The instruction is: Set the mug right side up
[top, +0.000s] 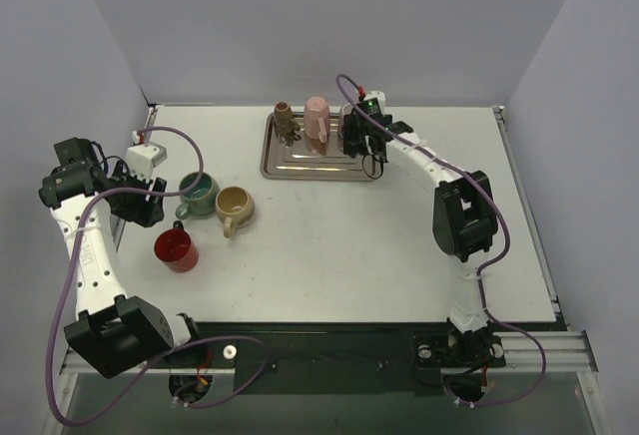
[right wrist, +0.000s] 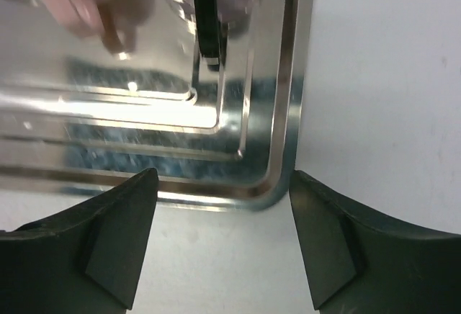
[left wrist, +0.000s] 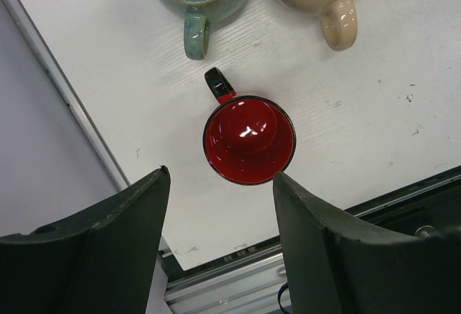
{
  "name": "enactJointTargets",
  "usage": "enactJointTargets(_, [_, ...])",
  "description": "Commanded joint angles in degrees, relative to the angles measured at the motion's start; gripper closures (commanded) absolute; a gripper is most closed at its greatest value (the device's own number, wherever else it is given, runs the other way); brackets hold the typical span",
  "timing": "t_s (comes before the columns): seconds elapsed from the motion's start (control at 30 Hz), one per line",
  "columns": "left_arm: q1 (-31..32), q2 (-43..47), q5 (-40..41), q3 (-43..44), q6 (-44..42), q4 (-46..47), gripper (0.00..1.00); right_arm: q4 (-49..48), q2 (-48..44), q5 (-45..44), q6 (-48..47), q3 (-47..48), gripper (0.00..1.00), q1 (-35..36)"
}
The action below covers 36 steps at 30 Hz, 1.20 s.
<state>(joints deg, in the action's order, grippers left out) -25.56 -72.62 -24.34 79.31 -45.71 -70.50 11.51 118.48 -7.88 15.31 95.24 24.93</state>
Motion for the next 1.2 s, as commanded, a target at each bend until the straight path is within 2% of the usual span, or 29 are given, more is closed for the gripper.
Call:
enactJointTargets(0.0, [0.1, 0.8, -2.4, 0.3, -0.7, 1.2, 0.31, -4.1, 6.3, -7.1, 3.0, 9.3, 0.34, 0.5])
enactJointTargets(0.17, [0.1, 0.5, -3.1, 0.4, -1.0, 1.2, 0.3, -4.7, 13.3, -8.5, 3.5, 16.5, 0.36, 0.1])
enactJointTargets(0.47, [0.1, 1.0, -4.6, 0.6, -1.3, 1.5, 0.3, -1.9, 22.8, -3.6, 6.0, 30.1, 0.42, -1.2])
enactJointTargets(0.6, [0.1, 1.5, -4.8, 0.4, -1.6, 1.8, 0.3, 0.7, 28.0, -2.1, 10.4, 38.6, 0.45, -2.0])
enactJointTargets(0.73, [0.1, 2.4, -4.4, 0.3, -2.0, 2.1, 0.3, 1.9, 29.3, -0.6, 14.4, 40.1, 0.56, -3.1])
enactJointTargets(0.9, [0.0, 3.8, -3.7, 0.2, -2.5, 2.3, 0.3, 1.9, 29.7, 0.5, 15.9, 40.5, 0.62, -3.7])
enactJointTargets(0.97, [0.1, 4.6, -3.8, 0.3, -2.8, 2.4, 0.3, 2.5, 30.2, 0.8, 15.9, 41.2, 0.78, -3.8])
enactJointTargets(1.0, [0.0, 5.0, -4.0, 0.3, -2.8, 2.4, 0.3, 2.6, 30.4, 0.8, 16.1, 41.6, 0.9, -3.8])
enactJointTargets(1.03, [0.1, 5.4, -4.1, 0.3, -2.9, 2.4, 0.3, 2.6, 30.3, 1.0, 16.1, 41.4, 0.96, -4.0])
enactJointTargets(1.07, [0.1, 5.8, -4.1, 0.3, -2.9, 2.3, 0.29, 1.7, 29.7, 2.4, 15.7, 40.6, 1.0, -4.0])
enactJointTargets(1.17, [0.1, 6.2, -4.3, 0.4, -3.1, 1.5, 0.27, -2.1, 27.1, 4.7, 13.9, 34.0, 1.0, -3.5])
